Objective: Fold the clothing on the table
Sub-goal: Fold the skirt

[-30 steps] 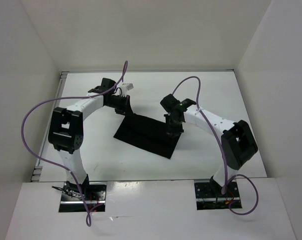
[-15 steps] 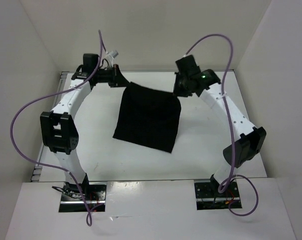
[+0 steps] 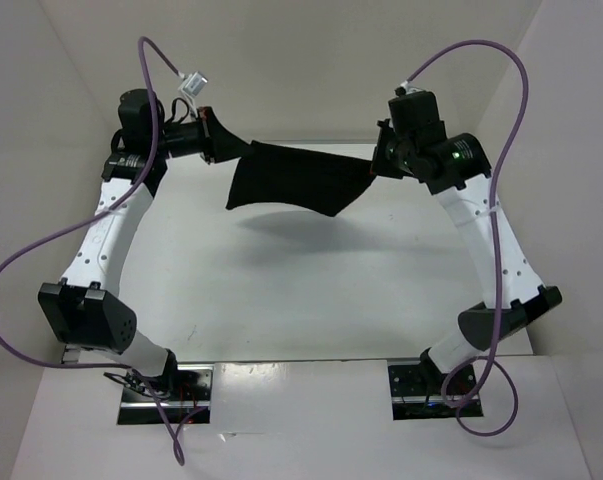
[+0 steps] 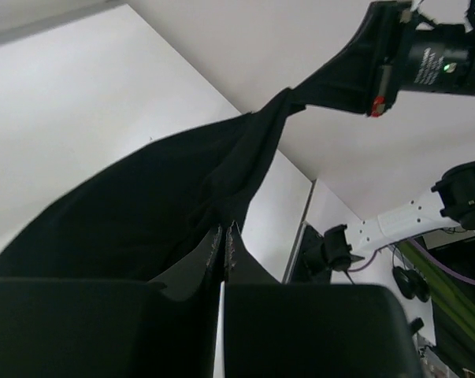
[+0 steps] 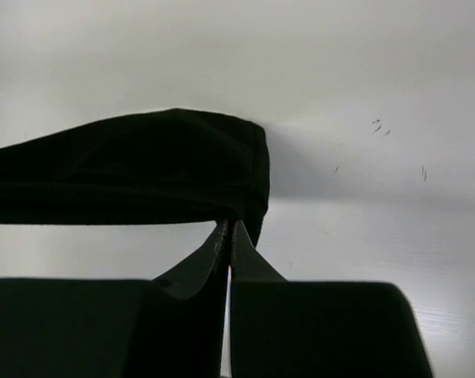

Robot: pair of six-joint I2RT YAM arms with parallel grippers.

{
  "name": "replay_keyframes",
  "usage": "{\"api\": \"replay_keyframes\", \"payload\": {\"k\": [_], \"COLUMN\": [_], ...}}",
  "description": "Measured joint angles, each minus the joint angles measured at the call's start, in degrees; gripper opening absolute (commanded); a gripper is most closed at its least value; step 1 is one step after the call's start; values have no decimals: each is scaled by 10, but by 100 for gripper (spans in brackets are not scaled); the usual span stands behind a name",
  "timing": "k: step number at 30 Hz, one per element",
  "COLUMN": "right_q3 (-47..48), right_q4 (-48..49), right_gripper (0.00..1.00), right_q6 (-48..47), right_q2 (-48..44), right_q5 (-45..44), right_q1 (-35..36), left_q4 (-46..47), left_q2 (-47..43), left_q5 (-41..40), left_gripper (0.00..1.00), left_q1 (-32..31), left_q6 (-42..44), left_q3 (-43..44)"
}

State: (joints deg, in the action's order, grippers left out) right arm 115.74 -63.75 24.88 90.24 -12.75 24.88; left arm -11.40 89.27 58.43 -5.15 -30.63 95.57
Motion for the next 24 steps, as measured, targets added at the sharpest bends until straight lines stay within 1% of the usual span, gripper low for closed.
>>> {"api": "replay_keyframes", "payload": {"k": [5, 8, 12, 16, 18, 20, 24], "right_q3": [-36, -50, -57, -59, -70, -91, -129], "right_q4": [-5, -6, -8, -10, -5, -1, 17], "right_gripper": [0, 0, 0, 0, 0, 0, 0], "right_q6": [-5, -8, -8, -14, -21, -27, -45], "right_q2": [-73, -128, -198, -219, -214, -196, -119], "right_q5": [42, 75, 110, 129, 142, 153, 168], "right_q1": [1, 1, 3, -2, -11, -26, -47], "left_q4": [3, 3, 10, 33, 41, 49, 61], "left_q2": [-61, -109, -184, -231, -228, -204, -97], "left_q5": [12, 21, 31, 36, 37, 37, 23], "left_gripper": [0, 0, 0, 0, 0, 0, 0], "left_q1": [2, 2, 2, 2, 2, 2, 3], "left_q6": [-12, -17, -32, -42, -42, -43, -40], "left_q3": [-97, -141, -158, -158, -158, -158, -163]}}
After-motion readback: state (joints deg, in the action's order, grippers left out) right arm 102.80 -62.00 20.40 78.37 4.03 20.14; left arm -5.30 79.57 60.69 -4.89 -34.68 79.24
